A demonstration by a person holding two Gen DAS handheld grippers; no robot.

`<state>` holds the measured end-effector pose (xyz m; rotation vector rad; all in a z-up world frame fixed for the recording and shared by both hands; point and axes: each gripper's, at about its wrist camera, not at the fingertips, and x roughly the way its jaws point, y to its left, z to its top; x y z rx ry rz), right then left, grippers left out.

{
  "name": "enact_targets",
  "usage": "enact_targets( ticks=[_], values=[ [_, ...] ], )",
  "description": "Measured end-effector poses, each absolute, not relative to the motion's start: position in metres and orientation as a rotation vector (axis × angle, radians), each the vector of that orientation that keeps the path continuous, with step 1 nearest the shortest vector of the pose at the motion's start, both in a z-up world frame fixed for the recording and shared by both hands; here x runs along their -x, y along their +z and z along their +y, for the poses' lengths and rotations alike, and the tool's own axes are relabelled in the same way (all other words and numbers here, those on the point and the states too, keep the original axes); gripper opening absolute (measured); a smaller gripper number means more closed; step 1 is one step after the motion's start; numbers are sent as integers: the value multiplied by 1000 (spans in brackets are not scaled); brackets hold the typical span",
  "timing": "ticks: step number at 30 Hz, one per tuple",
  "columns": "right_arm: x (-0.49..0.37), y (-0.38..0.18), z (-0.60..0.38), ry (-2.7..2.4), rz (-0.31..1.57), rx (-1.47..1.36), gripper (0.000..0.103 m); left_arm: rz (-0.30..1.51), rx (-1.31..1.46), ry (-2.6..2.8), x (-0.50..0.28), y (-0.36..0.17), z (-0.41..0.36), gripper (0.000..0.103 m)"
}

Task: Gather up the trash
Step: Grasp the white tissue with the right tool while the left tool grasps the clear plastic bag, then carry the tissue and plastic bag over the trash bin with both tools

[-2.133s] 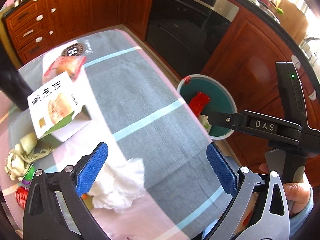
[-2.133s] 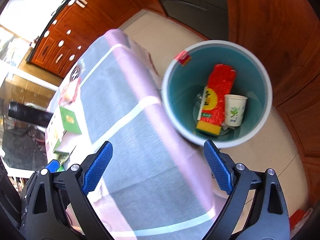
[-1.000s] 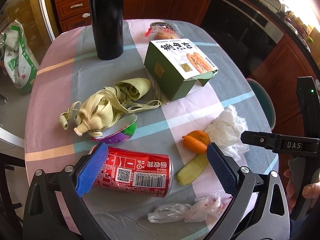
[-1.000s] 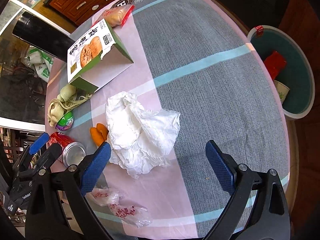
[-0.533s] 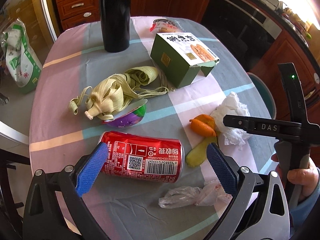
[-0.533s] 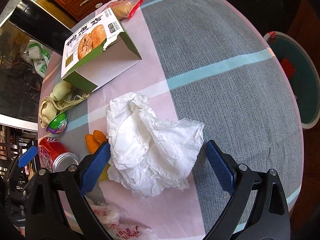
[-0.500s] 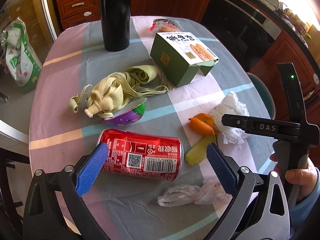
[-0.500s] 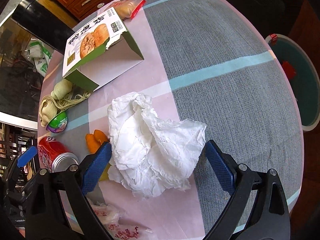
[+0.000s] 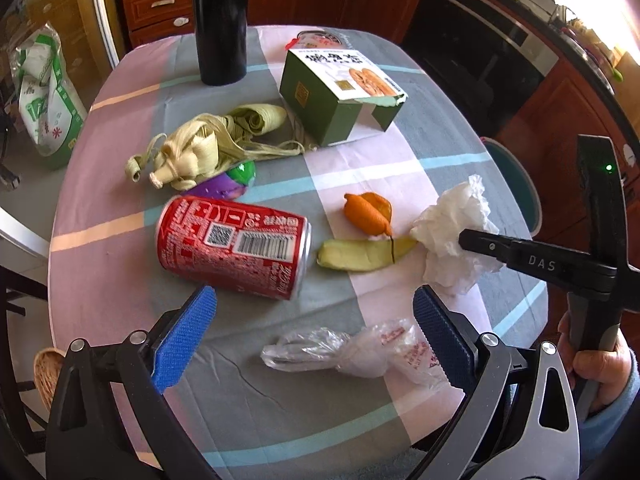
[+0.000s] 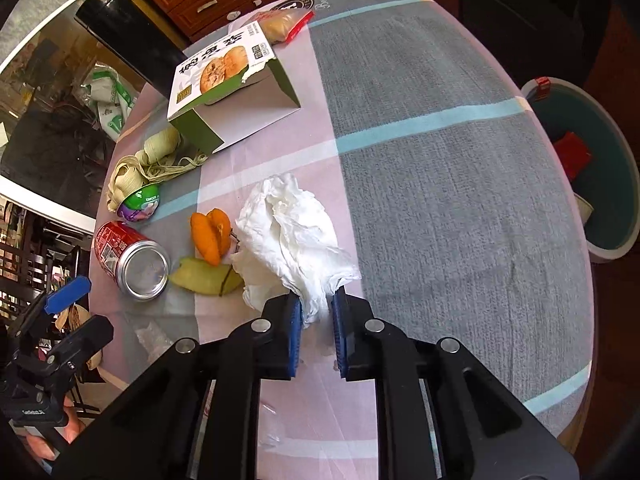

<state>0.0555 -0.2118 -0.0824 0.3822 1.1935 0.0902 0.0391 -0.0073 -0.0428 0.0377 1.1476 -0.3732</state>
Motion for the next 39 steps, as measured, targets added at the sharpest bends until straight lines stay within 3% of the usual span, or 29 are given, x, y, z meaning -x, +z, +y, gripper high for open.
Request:
enact_targets(
  ticks=[12, 23, 25, 29, 32, 39],
  values=[
    [-18, -85, -248, 117, 1156, -444, 13, 1327, 220, -308, -11, -95, -21, 99],
    [-11, -93, -273, 116, 1123, -522, 13, 1296, 51, -302, -3, -97, -75, 99],
    [-10, -96, -278, 114, 1124, -536, 13, 1278, -10, -317, 0, -97, -86, 92],
    [-10, -101, -287, 107, 1131, -563, 13, 1242, -105, -348, 3, -92, -104, 59],
    [-10, -102, -289, 113, 1131, -571, 13, 1224, -141, -366, 2, -87, -112, 47],
    [-11, -91, -297, 127, 1097, -588, 13, 1159, -163, -416, -6, -61, -118, 43]
  ],
)
